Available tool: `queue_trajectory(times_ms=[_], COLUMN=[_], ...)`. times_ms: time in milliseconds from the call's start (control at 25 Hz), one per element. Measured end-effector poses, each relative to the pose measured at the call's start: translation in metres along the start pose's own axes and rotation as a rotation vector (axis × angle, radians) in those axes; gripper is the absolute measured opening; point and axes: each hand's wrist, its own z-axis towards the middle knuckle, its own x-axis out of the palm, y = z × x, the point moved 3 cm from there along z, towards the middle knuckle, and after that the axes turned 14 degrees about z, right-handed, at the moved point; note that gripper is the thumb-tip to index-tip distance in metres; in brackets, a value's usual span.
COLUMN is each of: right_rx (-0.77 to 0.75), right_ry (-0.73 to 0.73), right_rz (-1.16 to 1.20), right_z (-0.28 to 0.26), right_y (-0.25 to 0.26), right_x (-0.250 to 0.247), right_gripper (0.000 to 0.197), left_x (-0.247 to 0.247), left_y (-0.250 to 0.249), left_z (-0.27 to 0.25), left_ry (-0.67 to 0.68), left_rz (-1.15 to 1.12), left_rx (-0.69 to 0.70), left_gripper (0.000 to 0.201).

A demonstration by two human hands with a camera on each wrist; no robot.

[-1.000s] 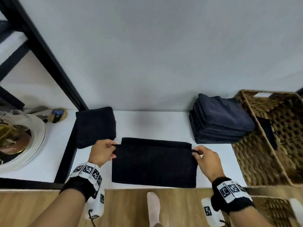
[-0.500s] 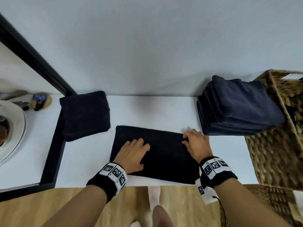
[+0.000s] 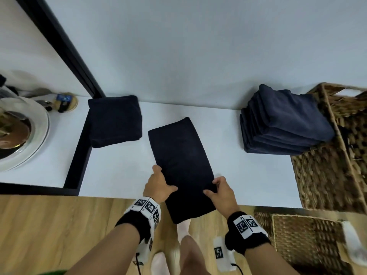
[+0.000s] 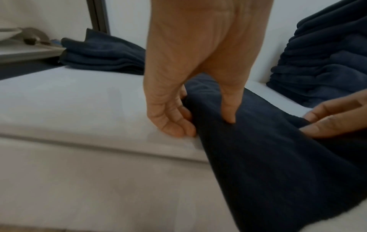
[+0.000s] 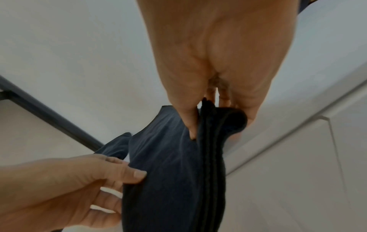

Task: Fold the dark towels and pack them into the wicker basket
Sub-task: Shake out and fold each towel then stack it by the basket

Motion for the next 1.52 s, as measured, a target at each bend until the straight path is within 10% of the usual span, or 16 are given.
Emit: queue_trajectory(times_ms=[200, 360, 600, 760, 1080, 1200, 1520], right_rx=[-0.138, -0.157, 0.003, -0.104, -0.107, -0.096, -0.303], right_ry=[0.170, 0.188, 0.496, 0.260, -0.034, 0.007, -0.093], right_rz=[0.021, 0.162, 0.535, 0.340, -0.122, -0.196, 0.129], right_z=[-0.038, -0.063, -0.040, 0.012, 0.131, 0.136, 0.072], right_y=[0.009, 0.041, 0.102, 0.136, 0.125, 0.112, 0.183], right_x=[0.007, -0.008, -0.028, -0.024, 0.015, 0.031, -0.028], right_gripper=[0.070, 0.021, 0.046, 0.020, 0.050, 0.060, 0.027], left_x=[0.012, -0.019, -0.066, -0.094, -0.081, -0.064, -0.131], left_y=[0.021, 0.031, 0.004, -0.020, -0.022, -0.026, -0.112], left_z=[-0.039, -0.063, -0.060, -0.013, 0.083, 0.092, 0.045], left_ry=[-0.127, -0.269, -0.118, -0.246, -0.237, -0.162, -0.331], left_rz=[-0.261, -0.528, -0.658, -0.631, -0.355, -0.214, -0.604], left_rx=[0.079, 0.094, 0.297, 0.235, -0.238, -0.182, -0.038], left_gripper=[0.074, 0.032, 0.042, 0.005, 0.050, 0.070, 0.032])
